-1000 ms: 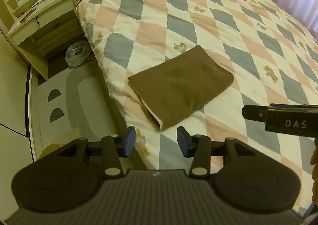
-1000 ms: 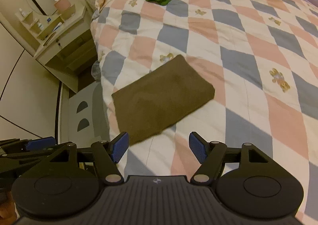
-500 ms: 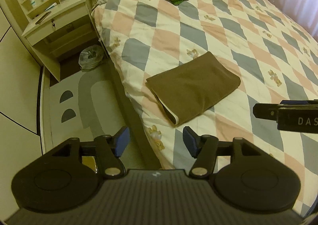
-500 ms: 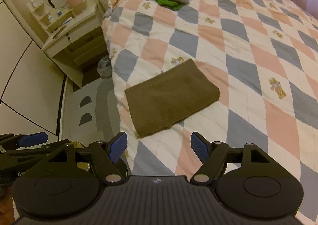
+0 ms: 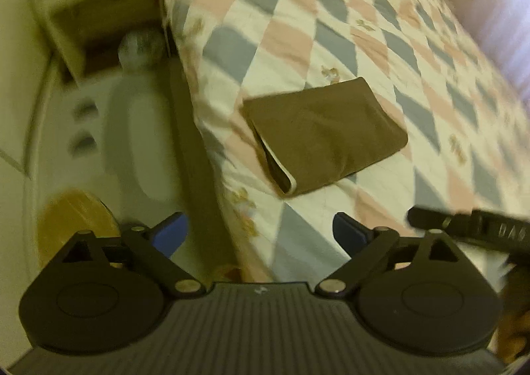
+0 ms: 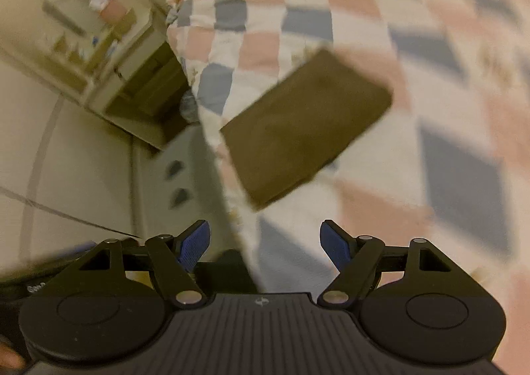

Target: Fold clothes

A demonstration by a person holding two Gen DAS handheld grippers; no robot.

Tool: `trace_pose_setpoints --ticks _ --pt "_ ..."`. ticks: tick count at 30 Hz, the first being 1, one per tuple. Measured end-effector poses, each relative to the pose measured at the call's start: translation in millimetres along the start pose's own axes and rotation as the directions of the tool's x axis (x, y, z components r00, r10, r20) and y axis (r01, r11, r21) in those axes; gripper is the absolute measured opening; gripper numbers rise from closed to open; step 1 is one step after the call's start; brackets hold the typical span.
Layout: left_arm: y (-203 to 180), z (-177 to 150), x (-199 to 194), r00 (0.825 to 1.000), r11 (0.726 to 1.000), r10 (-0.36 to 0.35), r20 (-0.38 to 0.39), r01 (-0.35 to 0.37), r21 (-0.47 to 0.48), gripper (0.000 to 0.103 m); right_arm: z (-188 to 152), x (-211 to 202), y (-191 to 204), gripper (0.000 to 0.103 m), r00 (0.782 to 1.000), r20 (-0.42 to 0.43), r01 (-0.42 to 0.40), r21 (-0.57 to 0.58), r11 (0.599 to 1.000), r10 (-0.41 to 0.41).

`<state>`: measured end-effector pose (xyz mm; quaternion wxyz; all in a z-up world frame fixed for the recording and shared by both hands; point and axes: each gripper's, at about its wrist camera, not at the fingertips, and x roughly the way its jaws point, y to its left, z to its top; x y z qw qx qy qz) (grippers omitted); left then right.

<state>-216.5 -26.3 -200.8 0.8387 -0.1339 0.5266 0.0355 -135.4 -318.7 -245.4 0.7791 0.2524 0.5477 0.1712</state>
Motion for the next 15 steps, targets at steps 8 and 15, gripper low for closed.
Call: trace_pose_setpoints --ticks 8,15 --pt "94.2 2.5 97.4 0.946 0.818 -0.325 0.006 0.284 -0.5 0.094 -4.0 104.8 -67.8 0.071 0.955 0.094 -0.293 0.462 0.837 0.282" --pt "112.2 24.9 171.2 0.879 0.688 -0.472 0.059 0.41 -0.599 0.096 -7.8 183.1 -76.7 0.068 0.95 0.136 -0.309 0.55 0.776 0.282"
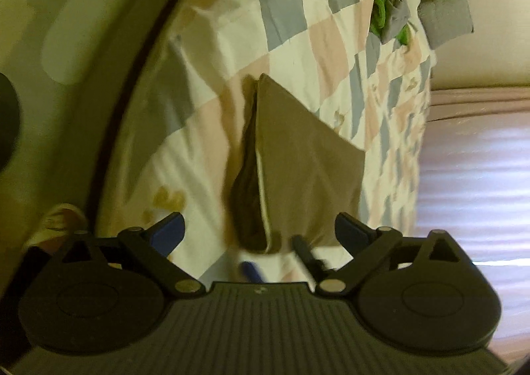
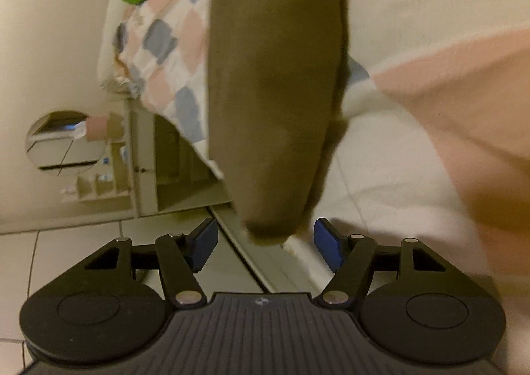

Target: Fold clothes

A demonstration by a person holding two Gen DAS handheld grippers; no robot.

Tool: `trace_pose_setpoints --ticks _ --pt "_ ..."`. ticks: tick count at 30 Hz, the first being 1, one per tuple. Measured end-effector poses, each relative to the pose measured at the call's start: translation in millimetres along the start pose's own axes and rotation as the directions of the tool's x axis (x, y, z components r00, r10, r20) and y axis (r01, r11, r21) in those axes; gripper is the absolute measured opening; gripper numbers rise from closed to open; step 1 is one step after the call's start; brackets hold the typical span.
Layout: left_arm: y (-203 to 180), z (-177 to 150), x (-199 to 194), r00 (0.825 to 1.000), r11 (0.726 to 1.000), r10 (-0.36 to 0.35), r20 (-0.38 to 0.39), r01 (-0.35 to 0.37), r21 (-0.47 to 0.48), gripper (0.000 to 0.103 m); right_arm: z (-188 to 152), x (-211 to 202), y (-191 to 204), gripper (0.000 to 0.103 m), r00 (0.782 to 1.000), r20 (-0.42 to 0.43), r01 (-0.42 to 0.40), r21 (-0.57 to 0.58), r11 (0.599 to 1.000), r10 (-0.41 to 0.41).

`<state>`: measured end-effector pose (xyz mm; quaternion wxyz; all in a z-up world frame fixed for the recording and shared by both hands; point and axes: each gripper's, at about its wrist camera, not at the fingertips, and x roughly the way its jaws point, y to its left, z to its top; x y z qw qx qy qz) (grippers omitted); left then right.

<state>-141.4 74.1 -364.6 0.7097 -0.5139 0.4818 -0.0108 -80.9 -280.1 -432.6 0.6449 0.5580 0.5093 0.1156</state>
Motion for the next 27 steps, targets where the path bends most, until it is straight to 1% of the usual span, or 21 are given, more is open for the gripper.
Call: trace_pose_setpoints --ticks 2,3,4,7,9,11,13,16,21,23,27 --pt "7.0 11.5 16.3 0.999 0.998 -0.036 -0.019 0.035 -0.046 0.096 -0.7 14.7 -8.0 0.067 1.0 0.021 -0.008 0.035 0.999 0.007" --pt "10.7 16.9 23.9 0.998 0.996 -0.052 -0.03 0.05 -0.074 0.096 -0.7 20.8 -10.3 0.063 0.999 0.033 -0.017 0.045 0.999 0.015" --pt "14.5 22.5 31.6 0.997 0.993 -0.07 -0.041 0.066 -0.102 0.096 -0.2 26.1 -11.4 0.053 0.999 0.047 -0.024 0.049 0.999 0.021" --pt "20.0 35.0 47.8 0.991 0.982 -0.117 -0.064 0.106 -0.159 0.096 4.5 37.2 -11.0 0.031 0.997 0.066 -0.039 0.059 0.998 0.035" --pt "19.3 39.4 56.0 0.987 0.975 -0.146 -0.072 0.131 -0.179 0.096 5.9 37.8 -5.8 0.026 0.996 0.067 -0.068 0.039 0.997 0.065" --pt "18.4 42.7 65.6 0.983 0.972 -0.159 -0.093 0.139 -0.189 0.097 7.4 36.8 -0.5 0.025 0.993 0.065 -0.098 0.035 0.995 0.096" --pt "20.0 43.8 74.4 0.98 0.966 -0.171 -0.104 0.146 -0.212 0.097 10.1 32.5 3.0 0.025 0.99 0.061 -0.128 0.058 0.99 0.125" --pt "19.8 44.1 88.0 0.97 0.953 -0.214 -0.113 0.182 -0.243 0.097 13.7 28.7 7.2 0.025 0.991 0.046 -0.128 0.068 0.989 0.125" --pt "21.8 38.9 102.7 0.973 0.955 -0.192 -0.125 0.156 -0.254 0.096 19.3 28.5 13.9 0.025 0.985 0.035 -0.17 0.084 0.982 0.167" --pt "23.8 39.9 106.2 0.974 0.949 -0.201 -0.105 0.167 -0.266 0.095 21.7 28.8 17.9 0.025 0.982 0.029 -0.186 0.082 0.979 0.184" --pt "14.3 46.6 116.6 0.975 0.963 -0.198 -0.098 0.175 -0.207 0.092 21.8 25.9 16.3 0.025 0.982 0.009 -0.189 0.076 0.979 0.188"
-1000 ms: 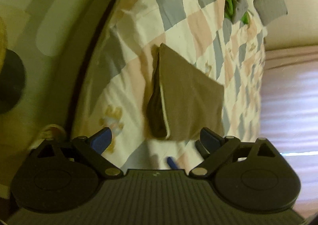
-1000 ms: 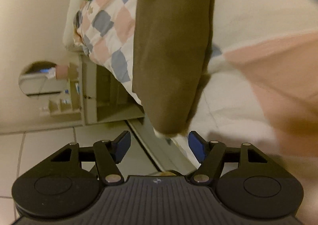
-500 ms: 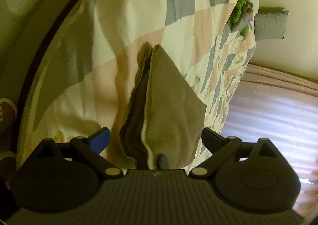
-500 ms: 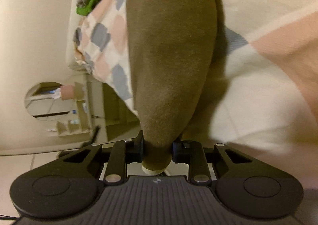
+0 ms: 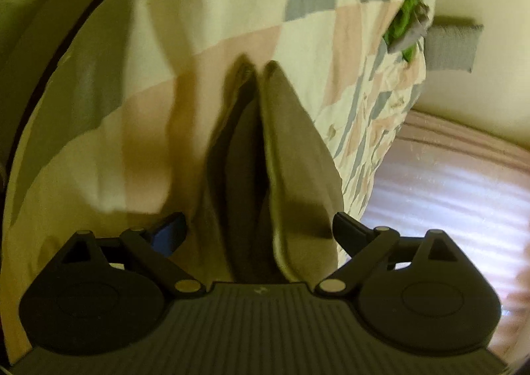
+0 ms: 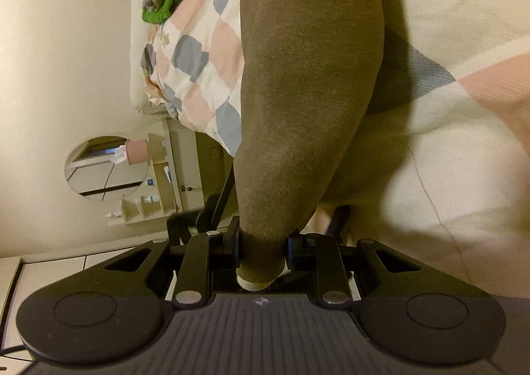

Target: Fold clothes

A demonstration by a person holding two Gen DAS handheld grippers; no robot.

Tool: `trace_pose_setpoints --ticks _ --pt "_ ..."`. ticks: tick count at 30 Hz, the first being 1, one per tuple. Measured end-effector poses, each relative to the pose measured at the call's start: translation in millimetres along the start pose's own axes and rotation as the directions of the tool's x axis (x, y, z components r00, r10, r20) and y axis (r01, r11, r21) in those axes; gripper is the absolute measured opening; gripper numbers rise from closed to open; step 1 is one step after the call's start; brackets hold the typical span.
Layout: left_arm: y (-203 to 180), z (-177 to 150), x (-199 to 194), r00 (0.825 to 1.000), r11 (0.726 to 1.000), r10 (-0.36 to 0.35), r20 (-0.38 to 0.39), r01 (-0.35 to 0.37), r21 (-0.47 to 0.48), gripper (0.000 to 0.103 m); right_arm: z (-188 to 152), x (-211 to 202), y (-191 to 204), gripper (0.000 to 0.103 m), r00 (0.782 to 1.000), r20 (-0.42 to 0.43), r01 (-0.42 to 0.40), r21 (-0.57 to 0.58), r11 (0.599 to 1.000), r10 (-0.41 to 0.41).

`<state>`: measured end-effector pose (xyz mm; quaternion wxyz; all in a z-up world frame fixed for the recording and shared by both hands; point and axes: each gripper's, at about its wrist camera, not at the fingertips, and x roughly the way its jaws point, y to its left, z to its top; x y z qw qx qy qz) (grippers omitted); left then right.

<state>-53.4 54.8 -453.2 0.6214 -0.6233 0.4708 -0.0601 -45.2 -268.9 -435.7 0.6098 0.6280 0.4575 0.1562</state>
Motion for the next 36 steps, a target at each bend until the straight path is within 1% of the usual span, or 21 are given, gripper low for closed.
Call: trace_pose_setpoints --ticks 1,3,4,5,7,9,10,12,15,17,18,19,20,21,22,24,28,30,32,34,36 --pt "-3.3 -0.2 3.2 1.0 1.0 0.01 -0.003 -0.01 0.027 0.089 0.5 -0.2 -0.7 0.025 1.0 -0.006 0.002 -0.004 1.0 -0.002" --pt "-8.4 -1.6 7.5 0.999 0.995 0.041 -0.003 -0.04 0.091 0.077 2.2 -0.6 -2.4 0.025 1.0 -0.024 0.013 -0.016 1.0 -0.013" --pt "-9.3 -2.7 7.7 0.998 0.991 0.057 0.003 -0.057 0.125 0.057 3.5 -0.8 -3.1 0.025 0.999 -0.032 0.026 -0.022 0.999 -0.027" --pt "-9.2 -3.4 7.8 0.998 0.988 0.067 0.006 -0.067 0.141 0.034 5.4 -0.6 -3.5 0.027 0.998 -0.044 0.051 -0.029 0.998 -0.052" --pt "-9.0 -3.0 8.2 0.997 0.986 0.075 0.006 -0.075 0.151 0.023 10.9 0.6 -2.8 0.038 0.989 -0.087 0.115 -0.058 0.992 -0.12" --pt "-12.5 -2.7 9.0 0.996 0.982 0.09 0.007 -0.09 0.165 0.021 18.8 -1.1 2.4 0.041 0.974 -0.14 0.161 -0.115 0.98 -0.177" --pt "-16.7 -3.2 9.2 0.995 0.978 0.102 0.009 -0.102 0.18 0.021 24.8 -4.8 9.0 0.048 0.962 -0.172 0.183 -0.167 0.969 -0.211" --pt "-25.3 -4.3 7.3 0.994 0.974 0.106 0.01 -0.106 0.201 0.02 40.3 -16.8 25.0 0.052 0.933 -0.223 0.216 -0.283 0.935 -0.283" --pt "-35.1 -4.5 4.1 0.995 0.973 0.098 0.008 -0.097 0.21 0.02 80.7 -50.6 58.8 0.052 0.918 -0.209 0.209 -0.464 0.86 -0.336" --pt "-40.5 -4.0 6.8 0.994 0.971 0.106 0.007 -0.105 0.216 0.02 116.8 -71.7 82.9 0.052 0.926 -0.133 0.222 -0.565 0.795 -0.354" --pt "-42.9 -3.8 8.1 0.994 0.97 0.111 0.007 -0.11 0.219 0.02 136.5 -76.6 92.1 0.053 0.924 -0.093 0.244 -0.606 0.757 -0.372" --pt "-43.7 -3.9 9.4 0.993 0.968 0.119 0.008 -0.117 0.222 0.02 156.0 -80.7 101.0 0.056 0.92 -0.055 0.264 -0.643 0.718 -0.388" --pt "-43.3 -3.9 10.9 0.992 0.967 0.126 0.008 -0.124 0.222 0.02 174.8 -78.0 106.2 0.06 0.917 -0.05 0.262 -0.672 0.692 -0.396" --pt "-41.7 -3.3 12.4 0.991 0.968 0.132 0.007 -0.13 0.216 0.021 193.2 -72.8 106.8 0.068 0.915 -0.067 0.245 -0.691 0.681 -0.398" --pt "-39.3 -2.7 13.0 0.991 0.969 0.136 0.006 -0.134 0.208 0.021 209.4 -65.6 103.6 0.068 0.91 -0.093 0.234 -0.69 0.685 -0.404" --pt "-34.6 -1.7 14.0 0.99 0.971 0.142 0.004 -0.14 0.194 0.022 235.4 -48.0 87.1 0.068 0.892 -0.215 0.173 -0.65 0.74 -0.397" --pt "-25.3 -0.8 13.2 0.992 0.976 0.129 -0.003 -0.126 0.178 0.028 258.1 -14.1 47.1 0.069 0.829 -0.412 0.094 -0.565 0.82 -0.379" --pt "-20.0 0.8 15.5 0.993 0.982 0.115 -0.006 -0.112 0.151 0.029 265.7 -1.2 38.9 0.067 0.824 -0.475 0.037 -0.499 0.866 -0.309" --pt "-14.9 2.4 17.4 0.995 0.987 0.096 -0.009 -0.094 0.127 0.03 265.2 9.7 35.0 0.061 0.807 -0.522 -0.001 -0.469 0.883 -0.276" --pt "-13.9 3.7 17.8 0.996 0.988 0.091 -0.01 -0.089 0.123 0.03 261.2 20.8 32.3 0.051 0.788 -0.554 -0.013 -0.45 0.893 -0.268" --pt "-13.7 4.7 17.8 0.996 0.989 0.087 -0.01 -0.085 0.121 0.025 257.1 29.1 31.1 0.047 0.776 -0.573 -0.015 -0.434 0.901 -0.263"
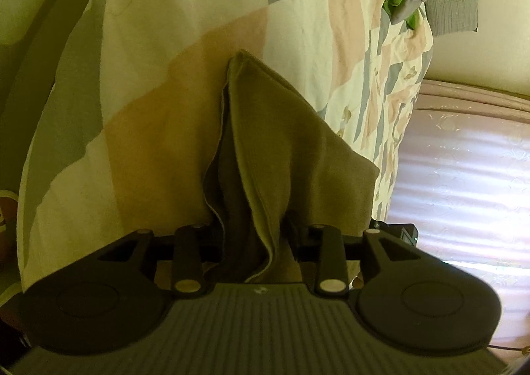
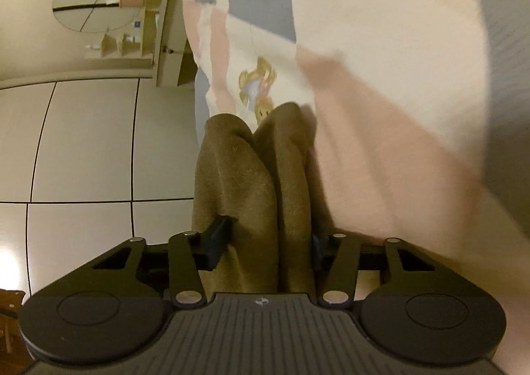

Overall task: Fold clothes
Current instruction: 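Lift the folded brown shirt off the quilt with both grippers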

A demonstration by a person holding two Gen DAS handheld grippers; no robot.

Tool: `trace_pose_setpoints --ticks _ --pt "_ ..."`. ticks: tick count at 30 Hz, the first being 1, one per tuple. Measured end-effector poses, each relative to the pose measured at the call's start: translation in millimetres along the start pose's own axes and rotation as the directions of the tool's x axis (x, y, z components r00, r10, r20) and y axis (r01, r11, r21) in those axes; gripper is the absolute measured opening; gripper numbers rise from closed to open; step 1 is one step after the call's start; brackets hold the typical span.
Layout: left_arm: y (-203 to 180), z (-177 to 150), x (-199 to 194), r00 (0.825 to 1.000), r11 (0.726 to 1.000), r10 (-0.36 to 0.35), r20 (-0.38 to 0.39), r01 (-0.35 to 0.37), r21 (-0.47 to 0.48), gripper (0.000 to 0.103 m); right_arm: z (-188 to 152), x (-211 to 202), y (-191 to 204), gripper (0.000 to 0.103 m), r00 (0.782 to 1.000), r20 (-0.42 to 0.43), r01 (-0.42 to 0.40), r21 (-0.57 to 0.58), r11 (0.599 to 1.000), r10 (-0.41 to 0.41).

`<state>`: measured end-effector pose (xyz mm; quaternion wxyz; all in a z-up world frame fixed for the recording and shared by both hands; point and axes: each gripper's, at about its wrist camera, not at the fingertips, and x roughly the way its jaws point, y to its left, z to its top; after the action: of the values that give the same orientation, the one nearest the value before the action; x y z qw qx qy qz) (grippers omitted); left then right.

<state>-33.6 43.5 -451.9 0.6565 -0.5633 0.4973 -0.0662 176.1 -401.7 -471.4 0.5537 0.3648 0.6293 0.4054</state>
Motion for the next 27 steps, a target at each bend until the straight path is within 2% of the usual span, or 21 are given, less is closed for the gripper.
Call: trace_pose_setpoints --ticks 1,4,8,9,10,12,14,16,17,18,19,21,23,25,27 --pt "-2.7 -0.2 -1.8 1.0 1.0 0.001 0.004 -0.001 0.013 0.018 0.0 1.1 1.7 0.038 1.0 0.004 0.0 -0.001 1.0 0.0" --pt "-20.4 -1.9 -10.5 1.0 0.997 0.009 0.011 -0.01 0.083 0.015 -9.2 -6.4 8.4 0.026 0.999 0.035 0.009 0.005 1.0 -0.009" --pt "-46.3 -0.7 -14.9 1.0 0.983 0.021 -0.012 -0.019 0.182 0.016 -38.6 -34.4 16.0 0.026 0.994 0.107 -0.008 0.059 0.998 0.002" --pt "-46.7 1.7 -9.8 0.999 0.981 0.038 -0.029 -0.032 0.192 0.016 -45.8 -38.9 12.2 0.033 0.992 0.125 -0.005 0.078 0.997 -0.005" --pt "-45.0 4.8 -1.7 0.997 0.979 0.059 -0.047 -0.049 0.197 0.018 -52.5 -42.8 8.4 0.048 0.99 0.144 -0.001 0.098 0.995 -0.013" --pt "-36.9 9.7 12.9 0.993 0.978 0.091 -0.077 -0.074 0.194 0.021 -56.2 -43.9 -2.0 0.057 0.984 0.178 -0.006 0.116 0.993 -0.015" --pt "-28.5 12.8 18.9 0.993 0.985 0.069 -0.092 -0.054 0.162 0.022 -57.6 -42.3 -3.2 0.065 0.976 0.217 -0.054 0.1 0.993 0.031" --pt "-27.4 14.6 19.6 0.994 0.984 0.053 -0.099 -0.035 0.174 0.022 -59.0 -40.4 -4.0 0.083 0.964 0.254 -0.099 0.08 0.992 0.076" --pt "-27.4 14.7 19.6 0.993 0.983 0.053 -0.102 -0.034 0.18 0.021 -60.6 -37.4 0.5 0.083 0.963 0.261 -0.087 0.051 0.995 0.071" --pt "-27.4 14.9 19.7 0.993 0.982 0.054 -0.105 -0.034 0.187 0.021 -63.3 -31.7 6.1 0.073 0.963 0.266 -0.038 0.032 0.999 0.028" --pt "-28.2 15.2 19.9 0.992 0.98 0.056 -0.11 -0.034 0.197 0.018 -66.0 -26.1 11.2 0.046 0.962 0.273 0.009 0.016 1.0 -0.013" --pt "-35.8 17.4 21.0 0.989 0.969 0.07 -0.128 -0.037 0.243 0.016 -76.0 -22.8 7.7 0.036 0.947 0.32 0.017 0.076 0.997 -0.04" --pt "-53.5 21.7 26.5 0.981 0.946 0.105 -0.163 -0.048 0.32 0.015 -94.9 -27.0 10.6 0.033 0.916 0.399 -0.001 0.125 0.992 -0.049" --pt "-76.8 27.4 35.7 0.966 0.913 0.151 -0.208 -0.056 0.405 0.014 -122.4 -31.6 16.5 0.031 0.873 0.485 -0.033 0.172 0.984 -0.055" --pt "-101.2 30.7 45.9 0.944 0.873 0.197 -0.266 -0.045 0.486 0.014 -163.4 -35.3 20.5 0.031 0.811 0.581 -0.099 0.239 0.966 -0.061"
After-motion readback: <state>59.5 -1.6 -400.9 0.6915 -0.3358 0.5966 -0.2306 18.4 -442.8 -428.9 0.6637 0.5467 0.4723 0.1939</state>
